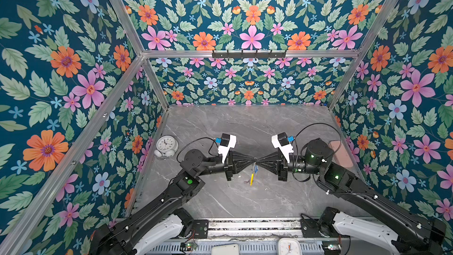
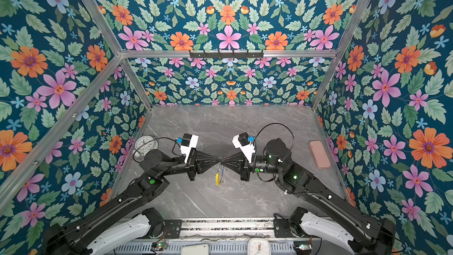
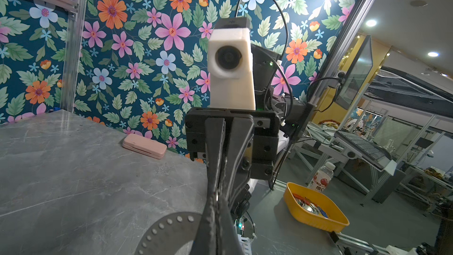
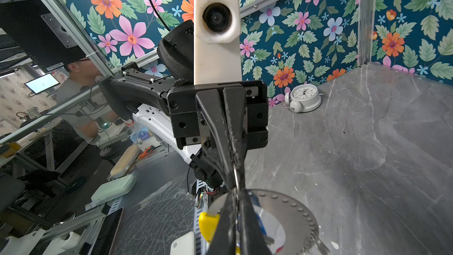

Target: Remove the keys from the keyring

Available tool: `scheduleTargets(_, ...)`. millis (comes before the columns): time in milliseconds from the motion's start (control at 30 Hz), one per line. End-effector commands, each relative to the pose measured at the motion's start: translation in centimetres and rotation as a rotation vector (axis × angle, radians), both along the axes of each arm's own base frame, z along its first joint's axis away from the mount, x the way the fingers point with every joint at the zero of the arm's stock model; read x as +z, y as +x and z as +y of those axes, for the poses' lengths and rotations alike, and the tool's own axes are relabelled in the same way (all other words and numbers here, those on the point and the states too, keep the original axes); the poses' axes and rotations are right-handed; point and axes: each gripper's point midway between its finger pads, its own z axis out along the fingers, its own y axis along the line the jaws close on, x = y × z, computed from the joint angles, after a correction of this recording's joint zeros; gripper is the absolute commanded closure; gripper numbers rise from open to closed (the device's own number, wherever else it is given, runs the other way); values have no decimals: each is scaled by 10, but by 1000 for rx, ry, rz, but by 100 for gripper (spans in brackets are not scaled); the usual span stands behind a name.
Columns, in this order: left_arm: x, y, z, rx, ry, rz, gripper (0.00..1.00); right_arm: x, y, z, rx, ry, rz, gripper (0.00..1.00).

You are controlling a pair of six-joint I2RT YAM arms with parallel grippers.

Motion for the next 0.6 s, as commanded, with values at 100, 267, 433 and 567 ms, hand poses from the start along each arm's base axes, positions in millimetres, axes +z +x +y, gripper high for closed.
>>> scheduleTargets(100,0,1,0,4,21,3,74,-8,-4,-5,-4,-85,25,100)
scheduleTargets(267,-12,2,-1,14,98,37,58,-22,-5,-13,-16,-201,39,100)
scheduleTargets(433,-21,2,-2,13,171,49,56,-29,-7,-18,-13,-275,50,100)
scheduleTargets(567,-23,2,-3,6,211,55,56,-30,-8,-18,1,-321,58,100)
